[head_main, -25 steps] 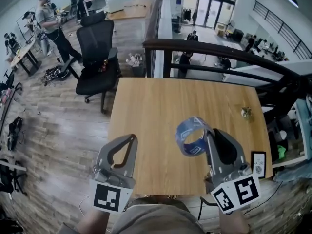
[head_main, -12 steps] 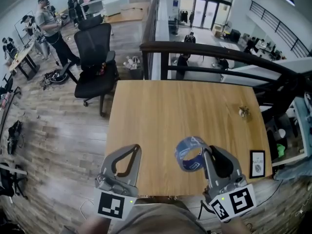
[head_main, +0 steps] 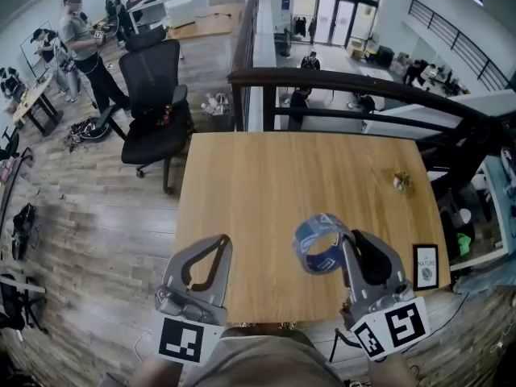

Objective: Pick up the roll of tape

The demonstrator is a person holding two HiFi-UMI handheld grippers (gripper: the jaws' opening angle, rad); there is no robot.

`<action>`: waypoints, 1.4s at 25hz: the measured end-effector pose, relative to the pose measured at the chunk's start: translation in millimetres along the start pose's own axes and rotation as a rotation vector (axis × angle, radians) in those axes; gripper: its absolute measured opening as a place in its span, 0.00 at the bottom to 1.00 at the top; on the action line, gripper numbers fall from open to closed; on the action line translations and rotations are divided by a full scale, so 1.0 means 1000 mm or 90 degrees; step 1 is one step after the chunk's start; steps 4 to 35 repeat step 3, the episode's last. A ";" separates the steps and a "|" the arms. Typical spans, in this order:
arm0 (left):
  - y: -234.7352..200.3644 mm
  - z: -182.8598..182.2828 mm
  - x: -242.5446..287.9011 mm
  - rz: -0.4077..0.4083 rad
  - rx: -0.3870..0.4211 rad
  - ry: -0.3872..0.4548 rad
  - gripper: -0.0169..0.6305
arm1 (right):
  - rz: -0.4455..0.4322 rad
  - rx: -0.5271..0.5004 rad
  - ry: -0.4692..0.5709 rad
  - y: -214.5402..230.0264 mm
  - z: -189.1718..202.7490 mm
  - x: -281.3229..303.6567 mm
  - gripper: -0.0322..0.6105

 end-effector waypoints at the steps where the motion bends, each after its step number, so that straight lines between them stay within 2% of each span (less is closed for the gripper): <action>1: -0.001 -0.001 0.000 0.000 0.001 0.003 0.03 | 0.002 -0.002 0.000 0.000 -0.001 0.001 0.14; 35: -0.004 -0.003 0.000 0.002 0.003 0.010 0.03 | 0.005 -0.006 -0.002 0.000 -0.001 0.002 0.14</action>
Point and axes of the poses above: the fingertips, and each gripper's own axes: x forward along the fingers, y to its right, z out of its underside, the point moved 3 cm from there along -x, backward along the fingers, and after that the axes turned 2 degrees about -x, right-handed, at the moved point
